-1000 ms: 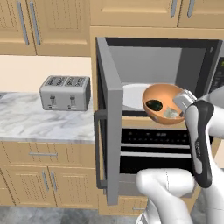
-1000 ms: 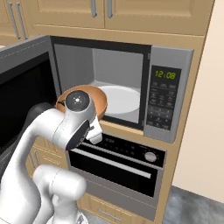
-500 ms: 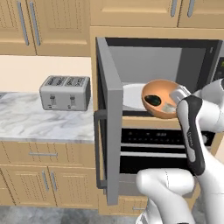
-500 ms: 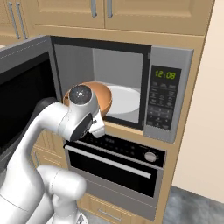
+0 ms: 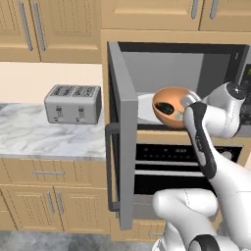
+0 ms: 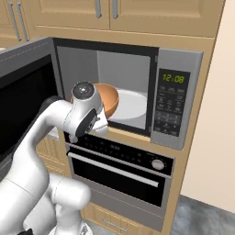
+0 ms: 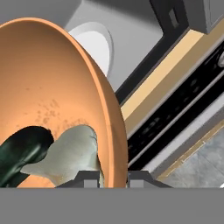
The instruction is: Place the bowl containing the garlic and eggplant in the microwave. Close the microwave door and press the start button to microwave the meal.
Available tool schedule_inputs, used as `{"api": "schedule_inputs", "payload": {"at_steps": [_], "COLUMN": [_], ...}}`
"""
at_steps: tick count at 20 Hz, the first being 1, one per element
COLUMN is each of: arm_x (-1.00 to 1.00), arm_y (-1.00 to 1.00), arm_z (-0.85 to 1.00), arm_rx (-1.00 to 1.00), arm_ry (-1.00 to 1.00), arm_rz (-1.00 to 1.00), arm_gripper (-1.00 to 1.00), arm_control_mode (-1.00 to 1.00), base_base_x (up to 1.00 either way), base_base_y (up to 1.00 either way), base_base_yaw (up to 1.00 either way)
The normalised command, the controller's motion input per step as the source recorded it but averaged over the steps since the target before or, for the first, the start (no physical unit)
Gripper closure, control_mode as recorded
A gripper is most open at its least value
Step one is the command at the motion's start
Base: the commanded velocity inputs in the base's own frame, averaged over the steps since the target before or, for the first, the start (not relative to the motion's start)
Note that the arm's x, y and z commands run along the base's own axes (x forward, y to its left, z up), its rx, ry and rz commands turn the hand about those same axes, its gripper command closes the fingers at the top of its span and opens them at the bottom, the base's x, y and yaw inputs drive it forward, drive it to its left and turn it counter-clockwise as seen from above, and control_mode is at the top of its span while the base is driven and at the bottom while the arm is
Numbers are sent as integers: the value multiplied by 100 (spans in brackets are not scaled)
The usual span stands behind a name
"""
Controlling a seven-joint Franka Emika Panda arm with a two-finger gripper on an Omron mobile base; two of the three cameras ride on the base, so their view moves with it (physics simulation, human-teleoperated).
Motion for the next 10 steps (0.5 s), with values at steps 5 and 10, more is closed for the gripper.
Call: {"api": "schedule_inputs", "payload": {"at_steps": [5,10], "arm_x": [46,40], "arm_y": [0,0], "arm_z": [0,0], "arm_rx": [5,6], "arm_ry": [1,3], "arm_rz": [-11,-8], "arm_gripper": [100,100], "arm_control_mode": [-100,-100], "base_base_x": [0,0], "base_base_y": [0,0], "base_base_yaw": [0,0]}}
